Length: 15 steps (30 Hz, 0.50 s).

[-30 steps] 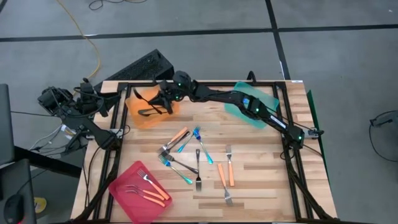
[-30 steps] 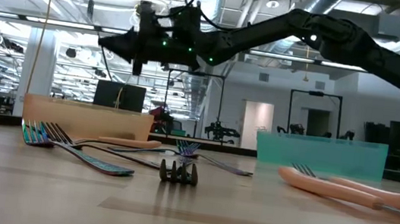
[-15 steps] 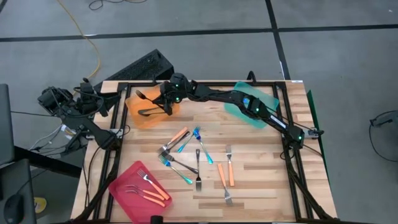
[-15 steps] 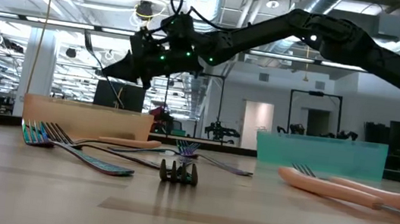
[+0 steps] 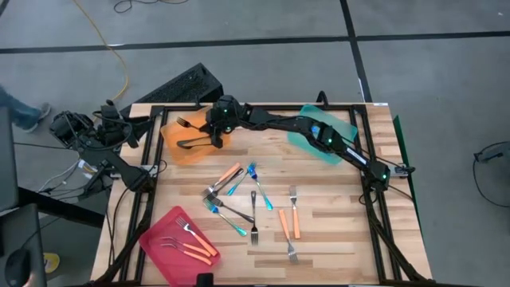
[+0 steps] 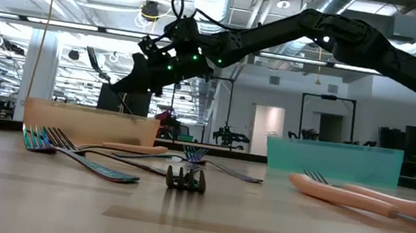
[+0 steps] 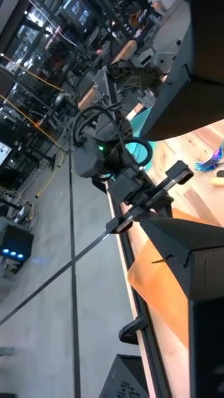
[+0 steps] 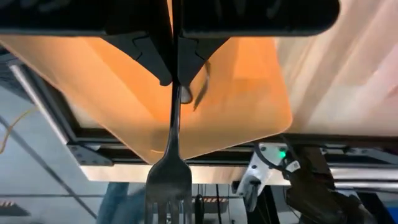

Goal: Sort silverware by color (type)
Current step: Put the black fork into the orange bin

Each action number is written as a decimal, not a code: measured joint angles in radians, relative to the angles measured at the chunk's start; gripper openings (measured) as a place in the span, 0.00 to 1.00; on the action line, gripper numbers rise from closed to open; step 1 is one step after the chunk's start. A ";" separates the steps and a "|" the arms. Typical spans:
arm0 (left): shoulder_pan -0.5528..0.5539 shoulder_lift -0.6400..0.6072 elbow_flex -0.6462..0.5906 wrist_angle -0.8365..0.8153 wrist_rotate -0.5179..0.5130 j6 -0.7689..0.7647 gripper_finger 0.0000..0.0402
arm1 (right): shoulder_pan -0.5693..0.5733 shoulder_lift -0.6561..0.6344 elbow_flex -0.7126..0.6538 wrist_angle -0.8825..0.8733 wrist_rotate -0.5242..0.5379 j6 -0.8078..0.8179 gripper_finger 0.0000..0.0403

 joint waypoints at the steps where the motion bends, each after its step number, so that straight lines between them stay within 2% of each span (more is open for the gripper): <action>1: 0.000 0.000 0.000 0.000 -0.002 0.000 0.49 | 0.000 0.000 0.000 -0.010 0.017 -0.015 0.06; 7: 0.000 0.000 0.000 0.000 -0.003 0.000 0.49 | 0.004 0.000 0.000 -0.077 0.058 -0.099 0.06; 15: 0.000 0.000 0.000 0.000 -0.009 0.000 0.49 | 0.035 0.000 0.000 -0.132 0.202 -0.219 0.06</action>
